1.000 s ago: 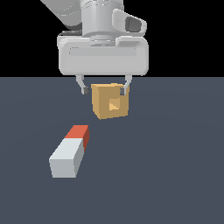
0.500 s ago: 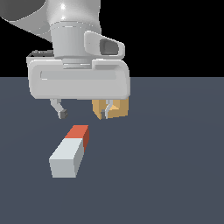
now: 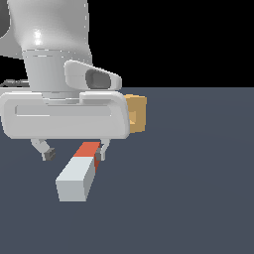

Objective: Insert the peg into the horizontal hole in a box.

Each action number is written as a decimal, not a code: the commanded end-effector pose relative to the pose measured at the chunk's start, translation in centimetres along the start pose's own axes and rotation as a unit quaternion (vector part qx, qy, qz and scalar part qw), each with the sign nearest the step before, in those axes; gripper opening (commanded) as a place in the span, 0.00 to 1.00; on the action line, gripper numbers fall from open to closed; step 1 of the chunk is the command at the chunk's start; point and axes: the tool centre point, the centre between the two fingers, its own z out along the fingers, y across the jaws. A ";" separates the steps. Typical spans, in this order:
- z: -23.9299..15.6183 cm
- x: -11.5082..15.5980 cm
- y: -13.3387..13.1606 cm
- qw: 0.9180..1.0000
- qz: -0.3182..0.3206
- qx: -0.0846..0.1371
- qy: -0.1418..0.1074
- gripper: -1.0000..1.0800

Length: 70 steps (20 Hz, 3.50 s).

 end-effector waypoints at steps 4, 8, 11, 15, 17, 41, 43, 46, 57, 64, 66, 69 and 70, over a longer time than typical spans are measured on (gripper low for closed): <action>0.4 -0.4 -0.3 1.000 -0.001 0.000 0.000 0.96; 0.9 -0.4 -0.3 1.000 -0.001 0.000 0.000 0.96; 1.8 -0.4 -0.3 1.000 -0.001 0.000 0.000 0.96; 3.8 -0.4 -0.4 1.000 -0.001 -0.001 0.000 0.96; 4.6 -0.4 -0.4 1.000 -0.001 -0.001 0.000 0.96; 5.2 0.6 0.9 1.000 -0.013 -0.001 0.000 0.00; 5.0 1.2 1.7 1.000 -0.020 -0.001 0.000 0.00; 4.6 2.5 3.1 0.999 -0.034 -0.001 0.000 0.00; 2.7 10.3 10.1 0.994 -0.112 -0.001 0.000 0.00; 1.7 14.9 13.5 0.988 -0.155 -0.001 0.000 0.00; 1.5 15.9 14.1 0.987 -0.163 -0.001 0.000 0.00; 1.3 17.0 14.8 0.985 -0.173 -0.001 0.000 0.00; 1.2 17.3 15.0 0.984 -0.176 -0.001 0.000 0.00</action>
